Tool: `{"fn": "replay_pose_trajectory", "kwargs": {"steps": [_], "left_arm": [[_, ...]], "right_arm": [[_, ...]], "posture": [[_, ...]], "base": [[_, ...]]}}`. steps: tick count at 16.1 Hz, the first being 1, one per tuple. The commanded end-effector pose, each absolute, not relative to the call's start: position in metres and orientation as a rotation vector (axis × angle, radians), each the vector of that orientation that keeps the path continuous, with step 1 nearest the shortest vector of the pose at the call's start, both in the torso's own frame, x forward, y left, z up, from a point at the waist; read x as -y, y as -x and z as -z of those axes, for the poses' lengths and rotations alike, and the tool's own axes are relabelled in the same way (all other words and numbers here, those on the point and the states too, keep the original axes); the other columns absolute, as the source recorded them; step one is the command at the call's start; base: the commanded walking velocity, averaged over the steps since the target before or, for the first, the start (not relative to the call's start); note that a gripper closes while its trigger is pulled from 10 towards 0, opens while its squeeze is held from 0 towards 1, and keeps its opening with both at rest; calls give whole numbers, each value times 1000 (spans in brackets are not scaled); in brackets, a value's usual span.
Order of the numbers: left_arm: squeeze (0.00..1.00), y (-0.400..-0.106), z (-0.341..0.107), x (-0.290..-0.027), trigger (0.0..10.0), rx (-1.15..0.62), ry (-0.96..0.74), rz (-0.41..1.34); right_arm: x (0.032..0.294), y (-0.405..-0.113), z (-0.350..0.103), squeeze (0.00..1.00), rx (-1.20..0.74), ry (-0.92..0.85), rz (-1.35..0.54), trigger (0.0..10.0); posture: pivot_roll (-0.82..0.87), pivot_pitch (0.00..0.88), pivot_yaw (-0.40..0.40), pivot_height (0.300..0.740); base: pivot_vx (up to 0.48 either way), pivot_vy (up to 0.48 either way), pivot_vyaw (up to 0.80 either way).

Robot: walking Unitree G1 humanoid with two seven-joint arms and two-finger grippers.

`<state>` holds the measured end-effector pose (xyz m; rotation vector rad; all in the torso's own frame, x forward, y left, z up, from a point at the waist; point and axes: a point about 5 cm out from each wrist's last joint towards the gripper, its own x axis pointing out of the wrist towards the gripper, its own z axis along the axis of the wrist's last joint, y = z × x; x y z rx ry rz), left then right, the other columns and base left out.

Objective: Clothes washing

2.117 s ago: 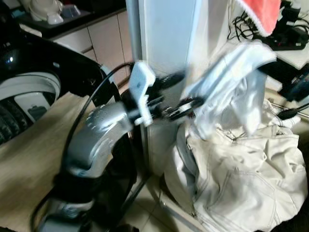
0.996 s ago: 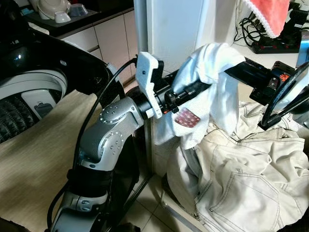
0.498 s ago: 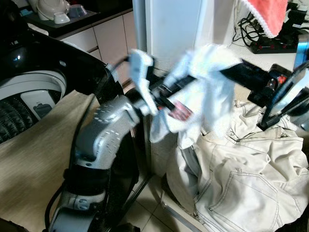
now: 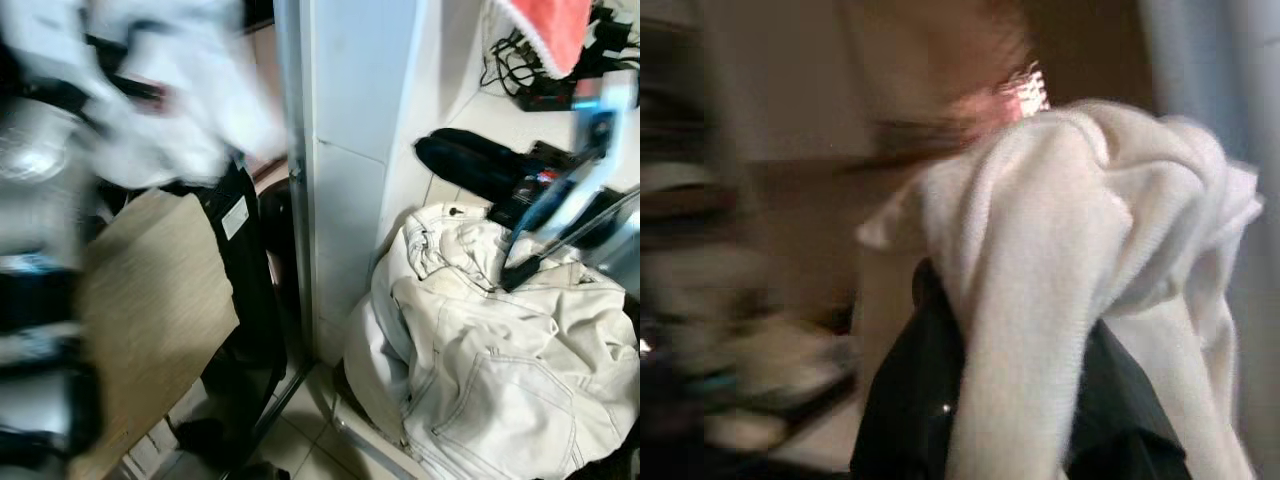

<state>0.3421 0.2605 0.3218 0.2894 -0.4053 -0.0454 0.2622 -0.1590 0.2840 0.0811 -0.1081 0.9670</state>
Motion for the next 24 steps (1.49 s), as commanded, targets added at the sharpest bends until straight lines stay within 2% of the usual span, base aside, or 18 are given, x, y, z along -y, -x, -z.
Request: {"fn": "replay_pose_trajectory", "kwargs": {"steps": [1,2,3,4,5,6,7,10,11,13,15,20,24], "left_arm": [[0,-350,-309,-269,0,271,-416,7],[0,-354,-291,-271,0,148,-458,26],[0,-357,-276,-279,4196,59,-501,-11],[0,-358,-262,-287,10000,-25,-528,-58],[0,-358,-250,-306,4510,-104,-545,-177],[0,-358,-247,-316,5882,-126,-546,-238],[0,-357,-247,-324,10000,-138,-560,-295],[12,-347,-240,-359,10000,-278,-636,-409],[1000,-343,-237,-368,10000,-314,-625,-431],[1000,-336,-240,-382,10000,-314,-626,-501],[1000,-336,-247,-386,10000,-274,-611,-522],[1000,-357,-238,-353,10000,-241,-430,-347],[1000,-360,-232,-347,10000,-283,-417,-302]], "right_arm": [[143,-263,-287,0,117,-13,-982,10000],[136,-265,-285,0,96,27,-982,10000],[130,-266,-281,0,71,91,-982,10000],[124,-266,-276,0,47,144,-986,10000],[117,-264,-268,0,18,201,-1003,10000],[114,-262,-264,0,8,214,-1014,10000],[112,-260,-262,0,1,223,-1021,10000],[105,-257,-254,0,-28,260,-1041,10000],[105,-257,-253,0,-32,272,-1044,10000],[105,-257,-251,0,-38,291,-1042,10000],[105,-257,-250,0,-39,295,-1043,10000],[105,-259,-250,0,-41,270,-1056,10000],[117,-263,-245,0,-75,267,-989,10000]], "posture": [[-81,0,60,740],[-77,0,56,740],[-80,0,59,740],[-80,0,59,740],[-91,0,65,740],[-91,0,65,740],[-91,0,66,740],[-100,0,72,740],[-100,0,72,740],[-102,0,71,740],[-97,0,66,740],[-95,0,67,740],[-99,0,80,740]], "base": [[0,0,0],[0,0,0],[0,0,0],[0,0,0],[0,0,0],[0,0,0],[0,0,0],[0,0,0],[0,0,0],[0,0,0],[0,0,0],[0,0,0],[0,0,0]]}}
